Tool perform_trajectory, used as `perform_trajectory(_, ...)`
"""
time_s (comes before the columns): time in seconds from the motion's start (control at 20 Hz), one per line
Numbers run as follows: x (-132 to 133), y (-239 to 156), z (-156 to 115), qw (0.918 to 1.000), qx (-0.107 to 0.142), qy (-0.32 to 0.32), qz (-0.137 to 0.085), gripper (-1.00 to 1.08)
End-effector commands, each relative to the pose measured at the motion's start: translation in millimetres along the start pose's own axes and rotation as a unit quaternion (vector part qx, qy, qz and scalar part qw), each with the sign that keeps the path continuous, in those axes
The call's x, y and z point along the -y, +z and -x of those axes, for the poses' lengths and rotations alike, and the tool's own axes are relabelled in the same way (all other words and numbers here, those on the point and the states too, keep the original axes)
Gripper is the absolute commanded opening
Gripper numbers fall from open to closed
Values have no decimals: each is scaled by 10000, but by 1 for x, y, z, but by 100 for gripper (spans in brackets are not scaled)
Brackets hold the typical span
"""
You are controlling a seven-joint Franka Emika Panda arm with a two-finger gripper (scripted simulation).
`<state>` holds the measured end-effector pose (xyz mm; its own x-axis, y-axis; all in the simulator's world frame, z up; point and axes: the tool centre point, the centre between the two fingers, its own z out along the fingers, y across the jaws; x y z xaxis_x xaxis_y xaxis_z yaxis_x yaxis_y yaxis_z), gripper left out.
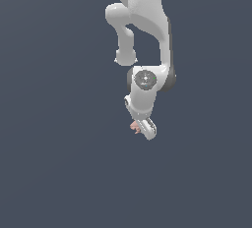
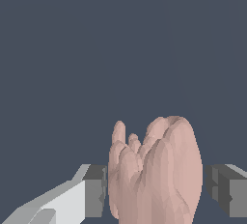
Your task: Pick up the object and move it to a goal position.
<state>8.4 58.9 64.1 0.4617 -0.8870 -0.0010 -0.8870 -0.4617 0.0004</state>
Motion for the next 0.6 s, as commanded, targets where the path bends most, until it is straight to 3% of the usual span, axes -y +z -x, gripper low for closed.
perform_trajectory(0.0,-5,-14,0,10000,2,2,-6,-100)
perform_trajectory(0.55,-43,-107,-2,10000,8,5,-7,-100)
